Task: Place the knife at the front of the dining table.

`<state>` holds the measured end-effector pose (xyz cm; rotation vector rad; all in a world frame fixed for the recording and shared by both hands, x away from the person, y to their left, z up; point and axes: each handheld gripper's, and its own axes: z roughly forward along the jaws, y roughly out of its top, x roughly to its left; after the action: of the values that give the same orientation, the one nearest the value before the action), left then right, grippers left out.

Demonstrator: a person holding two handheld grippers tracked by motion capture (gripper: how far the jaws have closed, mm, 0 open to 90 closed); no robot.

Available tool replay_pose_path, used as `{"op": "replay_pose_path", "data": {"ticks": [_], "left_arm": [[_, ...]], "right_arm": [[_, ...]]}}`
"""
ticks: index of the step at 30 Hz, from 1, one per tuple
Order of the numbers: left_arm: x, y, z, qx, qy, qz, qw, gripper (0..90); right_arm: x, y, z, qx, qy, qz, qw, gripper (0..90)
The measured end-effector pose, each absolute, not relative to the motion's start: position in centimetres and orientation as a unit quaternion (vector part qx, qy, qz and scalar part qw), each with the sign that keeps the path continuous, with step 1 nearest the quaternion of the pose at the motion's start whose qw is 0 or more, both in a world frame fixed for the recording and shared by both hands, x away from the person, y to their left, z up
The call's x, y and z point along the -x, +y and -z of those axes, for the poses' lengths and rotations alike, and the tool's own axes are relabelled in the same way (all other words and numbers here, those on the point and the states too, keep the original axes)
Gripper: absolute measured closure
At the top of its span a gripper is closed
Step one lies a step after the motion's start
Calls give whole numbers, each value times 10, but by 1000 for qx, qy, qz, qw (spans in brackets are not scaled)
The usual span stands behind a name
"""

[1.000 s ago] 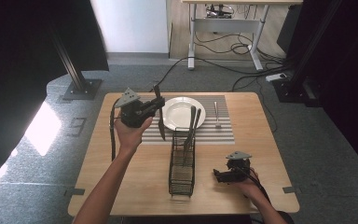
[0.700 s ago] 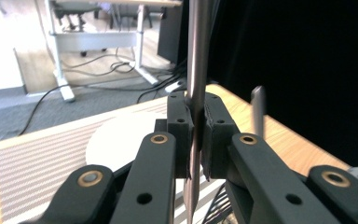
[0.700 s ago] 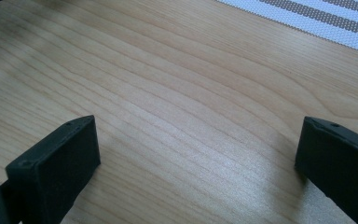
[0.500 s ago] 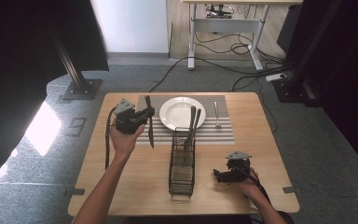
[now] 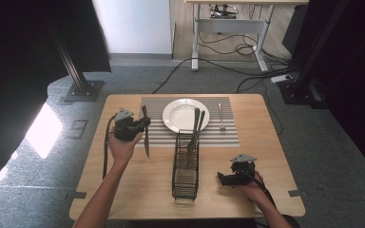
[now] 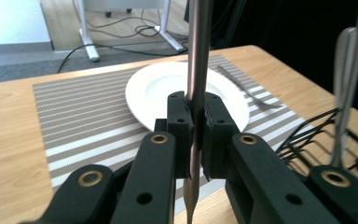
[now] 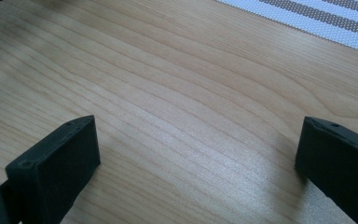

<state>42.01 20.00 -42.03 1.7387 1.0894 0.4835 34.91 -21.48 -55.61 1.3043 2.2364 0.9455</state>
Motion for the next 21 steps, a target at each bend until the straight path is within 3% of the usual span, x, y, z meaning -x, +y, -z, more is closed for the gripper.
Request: {"op": "replay_pose_path", "data": {"ticks": [21], "left_arm": [[-434, 204, 424, -718, 465, -230, 464, 837]], "right_arm": [[-349, -215, 556, -464, 797, -336, 192, 0]]}}
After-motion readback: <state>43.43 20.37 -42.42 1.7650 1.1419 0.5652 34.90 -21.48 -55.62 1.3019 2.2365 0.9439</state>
